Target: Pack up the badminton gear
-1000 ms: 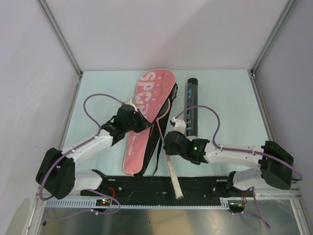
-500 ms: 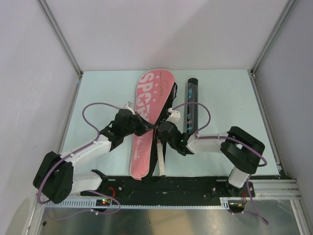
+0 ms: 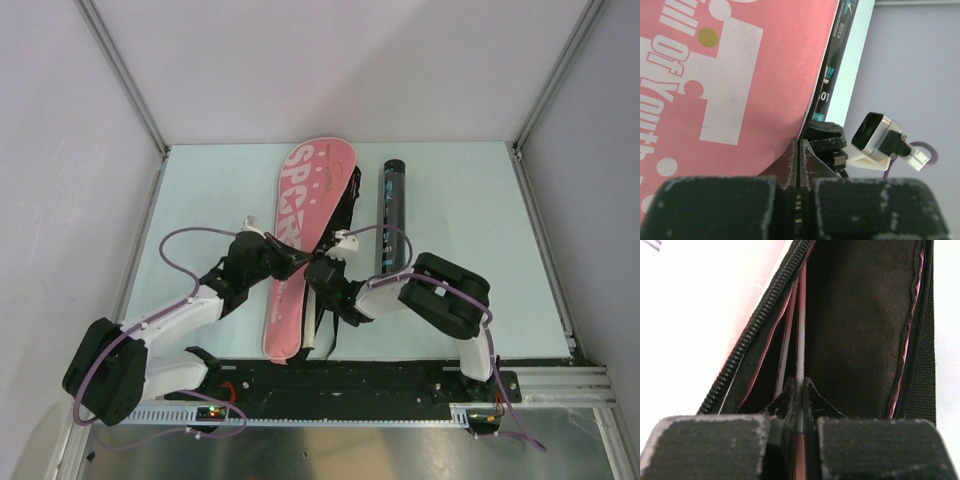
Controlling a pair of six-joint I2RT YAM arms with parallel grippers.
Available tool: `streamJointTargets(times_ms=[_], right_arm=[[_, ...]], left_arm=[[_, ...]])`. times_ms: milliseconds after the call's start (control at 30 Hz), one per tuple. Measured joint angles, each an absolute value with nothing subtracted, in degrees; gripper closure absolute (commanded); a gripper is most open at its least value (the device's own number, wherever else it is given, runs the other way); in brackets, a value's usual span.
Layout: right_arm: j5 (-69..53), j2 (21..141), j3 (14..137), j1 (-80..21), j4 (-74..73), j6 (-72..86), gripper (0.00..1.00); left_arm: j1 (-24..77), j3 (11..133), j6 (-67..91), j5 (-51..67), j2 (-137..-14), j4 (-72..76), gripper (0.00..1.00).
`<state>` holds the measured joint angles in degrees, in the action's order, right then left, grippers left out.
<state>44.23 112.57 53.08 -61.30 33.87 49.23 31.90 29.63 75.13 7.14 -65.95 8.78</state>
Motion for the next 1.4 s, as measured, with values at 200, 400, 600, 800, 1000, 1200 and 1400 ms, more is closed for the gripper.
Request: streamJointTargets(times_ms=[200,400,600,800,1000,1200,1400], right_arm=[[51.1,116.3,55.9,-62.8,37.1,49.0,0.90],[49.1,117.7,56.1,-63.0,41.2,45.8,0.64],[36.3,112.4,50.7,-60.5,40.7,43.8,0.56],[23.2,101.3,44.1,-59.5,36.4,46.0,0.55],[16.4,96.2,41.8,-61.2,29.3,52.0,0.61],[13.3,97.3,41.1,-63.7,27.8,56.7,0.66],[10.7,103.1,41.1,-63.6,33.5,60.0,0.79]], left_arm=[[31.6,28.6,77.6,5.0,-65.6,11.4,1.00],[31.0,26.9,78.0,4.0,-64.1,12.7,1.00],[30.5,26.9,77.0,4.5,-63.7,12.8,1.00],[30.6,26.9,75.4,5.1,-64.2,12.8,1.00],[30.8,26.9,74.4,5.4,-65.3,12.8,1.00],[30.9,26.5,74.1,5.3,-65.3,13.1,1.00],[31.2,25.9,74.6,5.1,-65.3,13.5,1.00]])
